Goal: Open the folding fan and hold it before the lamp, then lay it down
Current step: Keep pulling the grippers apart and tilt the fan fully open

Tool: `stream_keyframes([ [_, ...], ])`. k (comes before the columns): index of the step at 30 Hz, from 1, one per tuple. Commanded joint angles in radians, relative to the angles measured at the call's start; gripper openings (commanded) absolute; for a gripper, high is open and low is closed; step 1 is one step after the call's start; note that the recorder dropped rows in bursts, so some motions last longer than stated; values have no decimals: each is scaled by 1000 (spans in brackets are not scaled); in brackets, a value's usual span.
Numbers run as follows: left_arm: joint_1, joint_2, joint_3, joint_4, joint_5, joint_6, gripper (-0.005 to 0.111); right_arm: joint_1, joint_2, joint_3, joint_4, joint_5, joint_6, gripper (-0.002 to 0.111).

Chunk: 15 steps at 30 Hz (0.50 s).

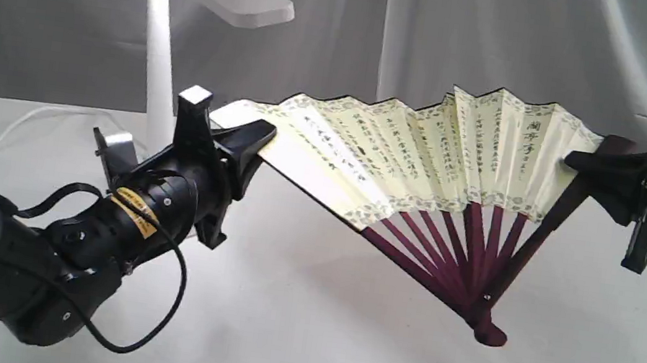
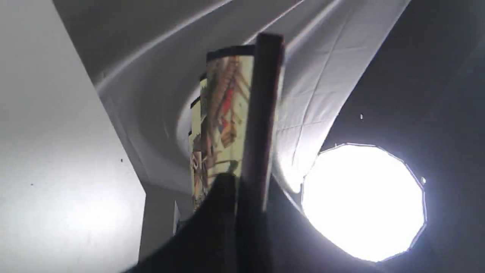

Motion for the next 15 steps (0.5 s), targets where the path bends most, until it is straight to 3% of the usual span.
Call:
stream_keyframes([
  [1, -3, -51, 62, -83, -43, 3, 0, -7, -4, -5, -21, -19, -38, 0],
  [15, -3, -194, 219, -214, -43, 105, 0, -7, -4, -5, -21, -19, -35, 0],
])
